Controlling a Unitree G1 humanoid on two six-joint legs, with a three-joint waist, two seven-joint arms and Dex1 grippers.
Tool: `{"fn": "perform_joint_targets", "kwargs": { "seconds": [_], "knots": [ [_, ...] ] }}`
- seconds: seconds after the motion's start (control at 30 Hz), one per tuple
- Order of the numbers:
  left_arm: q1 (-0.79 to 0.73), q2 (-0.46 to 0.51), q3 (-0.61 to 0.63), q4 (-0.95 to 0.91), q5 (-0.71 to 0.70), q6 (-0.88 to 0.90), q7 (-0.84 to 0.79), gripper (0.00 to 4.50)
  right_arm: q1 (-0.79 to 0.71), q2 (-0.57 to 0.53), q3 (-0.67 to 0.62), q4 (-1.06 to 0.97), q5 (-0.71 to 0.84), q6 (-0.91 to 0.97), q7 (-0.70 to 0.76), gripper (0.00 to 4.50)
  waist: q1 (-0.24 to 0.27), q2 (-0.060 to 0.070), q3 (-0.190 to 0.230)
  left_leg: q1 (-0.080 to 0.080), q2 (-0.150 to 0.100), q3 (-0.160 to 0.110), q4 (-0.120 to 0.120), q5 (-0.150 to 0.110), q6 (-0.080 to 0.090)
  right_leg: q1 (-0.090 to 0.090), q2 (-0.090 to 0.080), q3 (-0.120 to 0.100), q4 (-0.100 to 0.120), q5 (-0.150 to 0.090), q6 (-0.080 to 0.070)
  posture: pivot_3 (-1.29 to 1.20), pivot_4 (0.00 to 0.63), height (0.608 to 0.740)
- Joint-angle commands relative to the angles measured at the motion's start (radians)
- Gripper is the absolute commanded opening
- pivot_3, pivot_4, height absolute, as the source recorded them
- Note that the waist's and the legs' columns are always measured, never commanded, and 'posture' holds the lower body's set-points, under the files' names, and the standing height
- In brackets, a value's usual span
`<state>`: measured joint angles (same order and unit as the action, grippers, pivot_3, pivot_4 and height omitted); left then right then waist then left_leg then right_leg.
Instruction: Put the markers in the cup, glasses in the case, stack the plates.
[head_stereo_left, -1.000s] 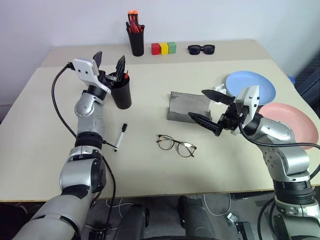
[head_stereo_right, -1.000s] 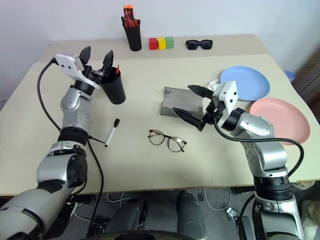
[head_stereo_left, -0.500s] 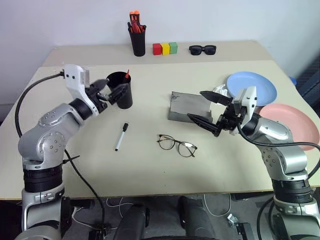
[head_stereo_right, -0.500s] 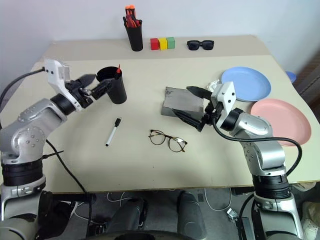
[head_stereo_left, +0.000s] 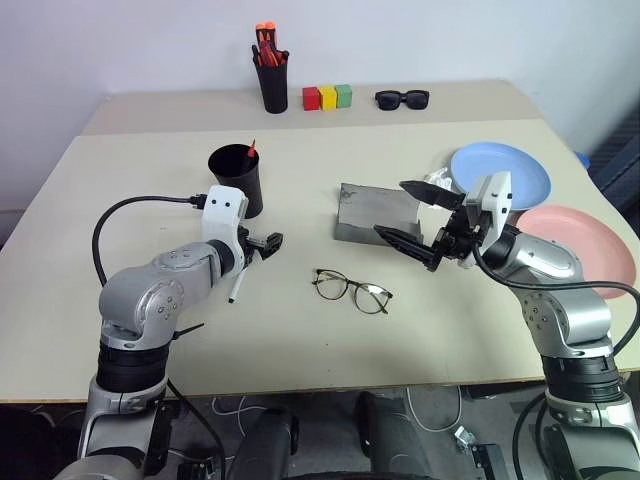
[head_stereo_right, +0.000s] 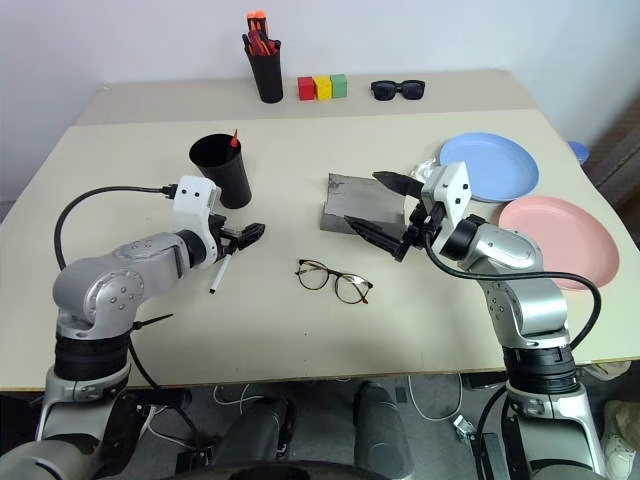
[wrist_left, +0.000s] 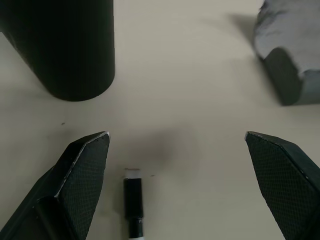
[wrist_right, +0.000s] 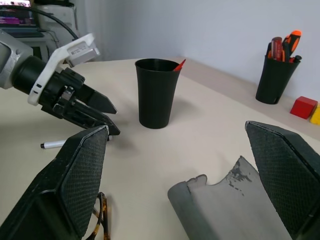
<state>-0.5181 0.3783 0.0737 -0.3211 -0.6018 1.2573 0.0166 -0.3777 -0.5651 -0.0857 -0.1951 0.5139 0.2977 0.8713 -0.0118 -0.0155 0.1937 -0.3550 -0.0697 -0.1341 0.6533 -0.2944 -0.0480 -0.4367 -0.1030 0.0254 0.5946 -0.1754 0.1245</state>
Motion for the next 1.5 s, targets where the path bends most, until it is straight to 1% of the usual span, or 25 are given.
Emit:
{"fn": "perform_joint_targets", "kwargs": {
  "seconds": [0.03,0.1,0.2,0.43,0.5,0.6,0.83,1.07,1.17,1.23,1.3,1.33,1.5],
  "knots": [
    [-0.042,-0.015,0.035,0.020,0.018,0.054,0.006,4.45,-0.012,-0.003,-0.015,-0.028,0.002,-0.014,-0.002,4.50,-0.001,0.000,0.000,0.000,0.000,0.000,0.000,0.000,0.000,0.000,0.000,0.000,0.000,0.000,0.000,0.00,0.150,0.740],
    [-0.070,-0.030,0.055,0.036,0.014,0.120,0.009,4.45,-0.005,-0.005,-0.015,-0.031,-0.001,-0.014,-0.004,4.50,-0.001,0.000,0.000,0.000,0.000,0.000,0.000,0.000,0.000,0.000,0.000,0.000,0.000,0.000,0.000,0.00,0.150,0.740],
    [-0.093,-0.025,0.049,0.047,0.034,0.216,0.011,4.45,0.000,-0.008,-0.018,-0.031,-0.001,-0.014,-0.004,4.50,-0.001,0.000,0.000,0.000,0.000,0.000,0.000,0.000,0.000,0.000,0.000,0.000,0.000,0.000,0.000,0.00,0.150,0.740],
    [-0.097,-0.047,0.064,0.033,0.066,0.310,-0.011,4.45,-0.001,-0.010,-0.017,-0.031,-0.006,-0.014,-0.010,4.50,-0.001,0.000,0.000,0.000,0.000,0.000,0.000,0.000,0.000,0.000,0.000,0.000,0.000,0.000,0.000,0.00,0.150,0.740],
    [-0.085,-0.044,0.062,0.030,0.079,0.310,-0.018,4.45,-0.001,-0.010,-0.018,-0.032,-0.004,-0.011,-0.012,4.50,-0.001,0.000,0.000,0.000,0.000,0.000,0.000,0.000,0.000,0.000,0.000,0.000,0.000,0.000,0.000,0.00,0.150,0.740],
    [-0.075,-0.055,0.054,0.052,0.110,0.268,-0.023,3.66,0.000,-0.013,-0.017,-0.034,-0.004,-0.008,-0.012,4.50,-0.001,0.000,0.000,0.000,0.000,0.000,0.000,0.000,0.000,0.000,0.000,0.000,0.000,0.000,0.000,0.00,0.150,0.740],
    [-0.106,-0.078,0.041,0.107,0.169,0.193,-0.045,0.02,0.000,-0.036,-0.029,-0.037,-0.004,0.002,-0.006,4.50,0.002,0.000,0.000,-0.001,0.000,0.000,0.000,0.000,-0.001,0.000,0.000,0.000,0.000,0.000,0.000,0.00,0.150,0.740],
    [-0.106,-0.023,0.003,0.076,0.168,0.200,-0.128,0.02,0.004,-0.057,-0.042,-0.024,-0.009,-0.007,-0.005,4.50,-0.001,0.000,0.000,0.000,0.000,0.000,0.000,0.000,0.000,0.000,0.000,0.000,0.000,0.000,0.000,0.00,0.150,0.740],
    [-0.139,-0.023,0.028,0.066,0.146,0.127,-0.186,0.02,0.000,-0.049,-0.039,-0.018,-0.014,-0.014,-0.010,4.50,-0.001,0.000,0.000,0.000,0.000,0.000,0.000,0.000,0.000,0.000,0.000,0.000,0.000,0.000,0.000,0.00,0.150,0.740],
    [-0.171,-0.043,0.052,0.067,0.132,0.000,-0.237,0.02,-0.003,-0.042,-0.038,-0.018,-0.012,-0.016,-0.013,4.50,0.002,0.000,0.000,-0.001,0.000,0.000,0.000,0.000,0.000,0.000,0.000,0.000,0.000,0.000,0.000,0.00,0.150,0.740],
    [-0.186,-0.064,0.056,0.072,0.138,-0.178,-0.292,0.02,-0.006,-0.034,-0.041,-0.021,-0.001,-0.012,-0.012,4.50,0.004,0.000,0.000,-0.001,0.000,0.000,0.001,0.000,-0.001,0.000,-0.001,0.000,-0.001,0.000,0.000,0.00,0.150,0.740],
    [-0.191,-0.072,0.050,0.081,0.149,-0.294,-0.333,0.02,-0.006,-0.033,-0.049,-0.027,0.029,0.010,-0.003,4.50,0.004,0.000,0.000,-0.001,0.000,0.000,0.001,0.000,-0.001,0.000,-0.001,0.000,-0.001,0.000,0.000,0.00,0.150,0.740],
    [-0.232,-0.099,0.087,0.156,0.173,-0.579,-0.382,0.02,-0.010,-0.044,-0.084,-0.044,0.132,0.071,0.031,4.50,-0.001,0.000,0.000,-0.001,0.000,0.001,0.000,0.000,-0.001,0.000,-0.001,0.000,-0.002,0.000,0.000,0.00,0.150,0.740]
  ]
}}
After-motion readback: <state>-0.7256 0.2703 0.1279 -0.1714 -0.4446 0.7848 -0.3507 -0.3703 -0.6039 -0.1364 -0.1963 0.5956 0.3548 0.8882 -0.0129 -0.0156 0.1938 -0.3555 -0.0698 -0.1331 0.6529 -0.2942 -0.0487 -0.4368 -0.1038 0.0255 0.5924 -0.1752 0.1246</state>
